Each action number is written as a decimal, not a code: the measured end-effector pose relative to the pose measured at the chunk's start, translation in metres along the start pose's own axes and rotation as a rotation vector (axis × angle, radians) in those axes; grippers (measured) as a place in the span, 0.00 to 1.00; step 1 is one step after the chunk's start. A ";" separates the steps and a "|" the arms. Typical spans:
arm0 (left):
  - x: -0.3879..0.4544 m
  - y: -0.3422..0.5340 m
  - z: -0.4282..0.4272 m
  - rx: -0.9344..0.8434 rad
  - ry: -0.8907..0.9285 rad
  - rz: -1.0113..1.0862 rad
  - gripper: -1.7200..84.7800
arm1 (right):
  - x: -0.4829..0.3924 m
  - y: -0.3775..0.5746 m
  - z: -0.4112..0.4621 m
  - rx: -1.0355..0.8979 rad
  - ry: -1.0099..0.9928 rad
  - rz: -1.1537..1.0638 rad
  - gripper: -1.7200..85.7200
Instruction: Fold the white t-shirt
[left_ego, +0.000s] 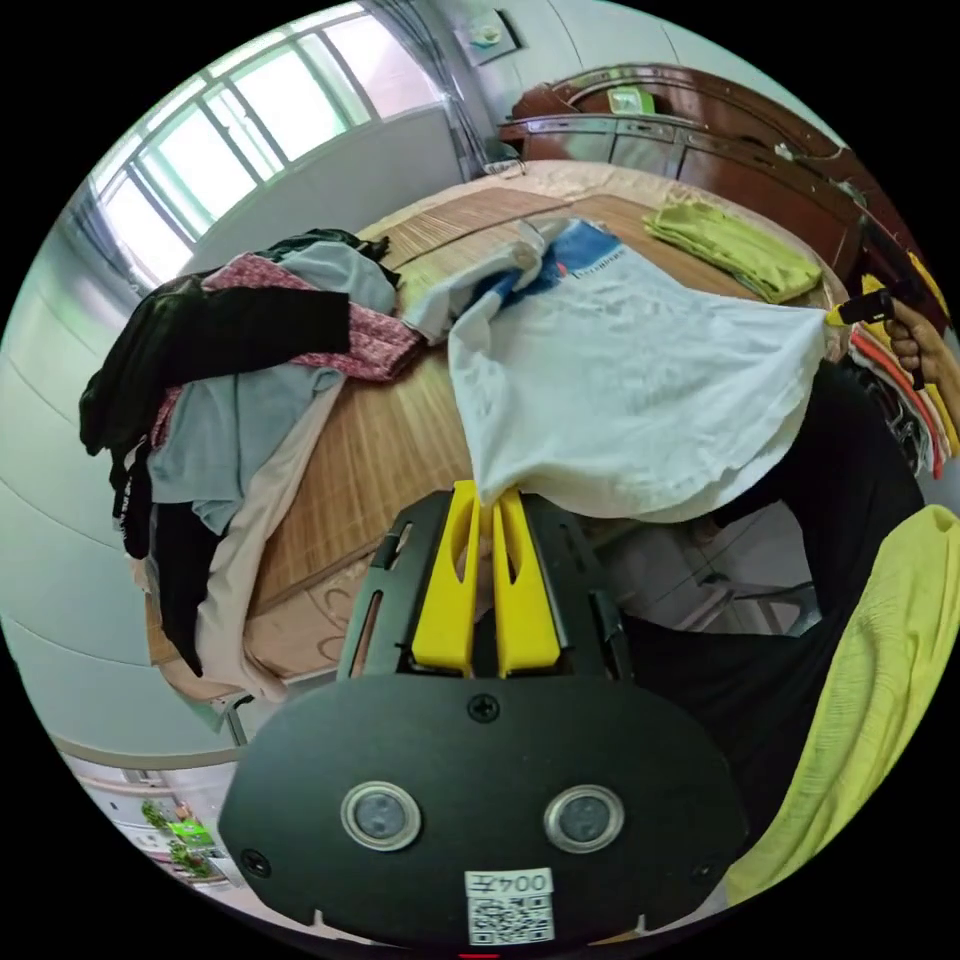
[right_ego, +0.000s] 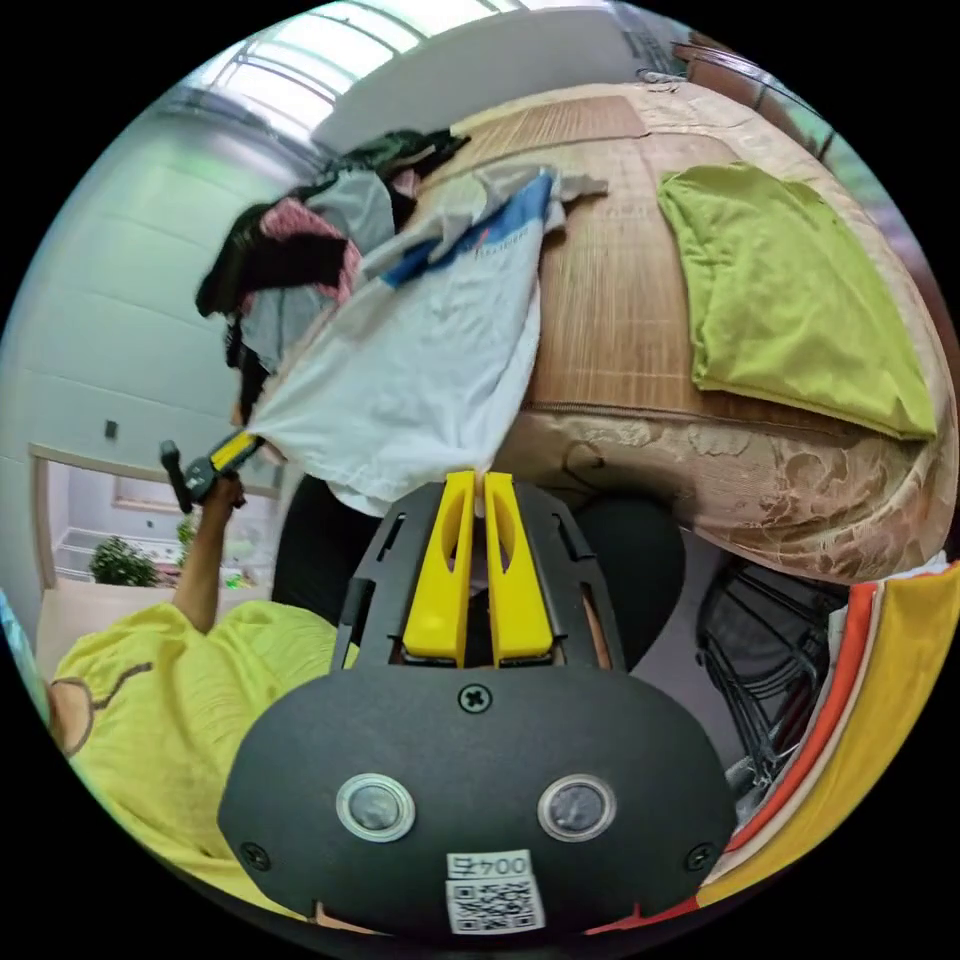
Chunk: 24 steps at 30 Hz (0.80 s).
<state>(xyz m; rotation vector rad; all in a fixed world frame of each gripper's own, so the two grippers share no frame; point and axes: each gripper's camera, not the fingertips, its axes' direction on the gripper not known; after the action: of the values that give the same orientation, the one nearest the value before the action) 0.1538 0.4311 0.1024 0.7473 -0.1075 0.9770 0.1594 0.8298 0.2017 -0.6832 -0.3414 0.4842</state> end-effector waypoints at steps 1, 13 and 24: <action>-0.006 0.001 -0.007 0.015 0.004 -0.006 0.05 | 0.011 0.009 -0.024 0.053 -0.067 0.015 0.04; -0.028 0.071 0.034 -0.127 0.115 0.210 0.06 | 0.119 0.117 -0.020 -0.007 -0.175 0.193 0.05; -0.218 0.187 0.107 -0.136 0.680 -0.411 0.14 | 0.161 0.185 -0.046 0.324 -0.220 0.240 0.15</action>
<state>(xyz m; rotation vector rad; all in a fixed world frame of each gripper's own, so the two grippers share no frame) -0.0921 0.2731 0.1927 0.2641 0.5478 0.7720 0.2567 1.0159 0.0672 -0.3562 -0.3789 0.8269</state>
